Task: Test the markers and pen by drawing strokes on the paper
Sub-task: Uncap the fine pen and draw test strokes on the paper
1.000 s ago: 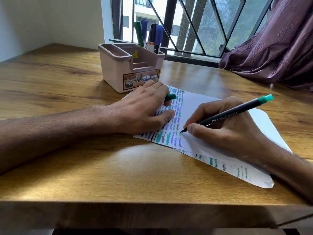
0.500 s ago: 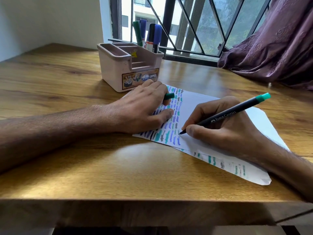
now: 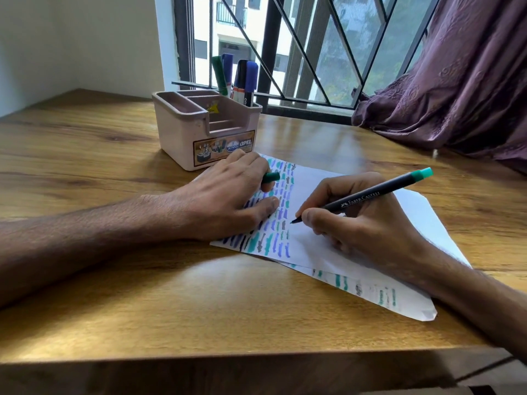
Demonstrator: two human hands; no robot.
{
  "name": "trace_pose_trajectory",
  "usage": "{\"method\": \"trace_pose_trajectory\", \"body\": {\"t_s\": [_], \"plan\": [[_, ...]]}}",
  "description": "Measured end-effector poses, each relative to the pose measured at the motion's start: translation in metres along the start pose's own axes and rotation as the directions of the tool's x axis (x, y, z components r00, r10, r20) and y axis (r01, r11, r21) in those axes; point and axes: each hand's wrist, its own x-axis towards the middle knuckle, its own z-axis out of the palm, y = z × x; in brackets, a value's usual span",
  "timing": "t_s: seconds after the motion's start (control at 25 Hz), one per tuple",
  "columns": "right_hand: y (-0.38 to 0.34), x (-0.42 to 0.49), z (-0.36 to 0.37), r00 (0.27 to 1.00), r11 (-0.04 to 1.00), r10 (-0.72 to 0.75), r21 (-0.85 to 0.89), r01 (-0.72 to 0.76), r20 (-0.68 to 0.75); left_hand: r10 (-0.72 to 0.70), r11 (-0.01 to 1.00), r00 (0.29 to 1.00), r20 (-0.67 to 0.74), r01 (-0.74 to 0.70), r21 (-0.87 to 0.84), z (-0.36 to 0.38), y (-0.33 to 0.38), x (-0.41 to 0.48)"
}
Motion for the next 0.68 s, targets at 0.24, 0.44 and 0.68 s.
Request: {"method": "trace_pose_trajectory", "body": {"t_s": [0.24,0.44,0.68], "plan": [[0.0025,0.0009,-0.0035,0.999,0.973,0.036,0.23,-0.028,-0.032,0.056,0.998,0.998,-0.021,-0.056,-0.026,-0.0014,-0.002,-0.0023],[0.0029,0.0015,-0.0047,0.989,0.963,-0.031,0.26,0.068,-0.145,0.068,0.996,0.992,-0.105,-0.074,-0.059,0.0022,-0.0045,0.0008],[0.0044,0.0044,-0.0091,0.986,0.935,-0.014,0.347,0.071,-0.166,0.139,0.985,0.966,-0.219,-0.157,-0.068,0.0008,-0.0084,0.0019]]}}
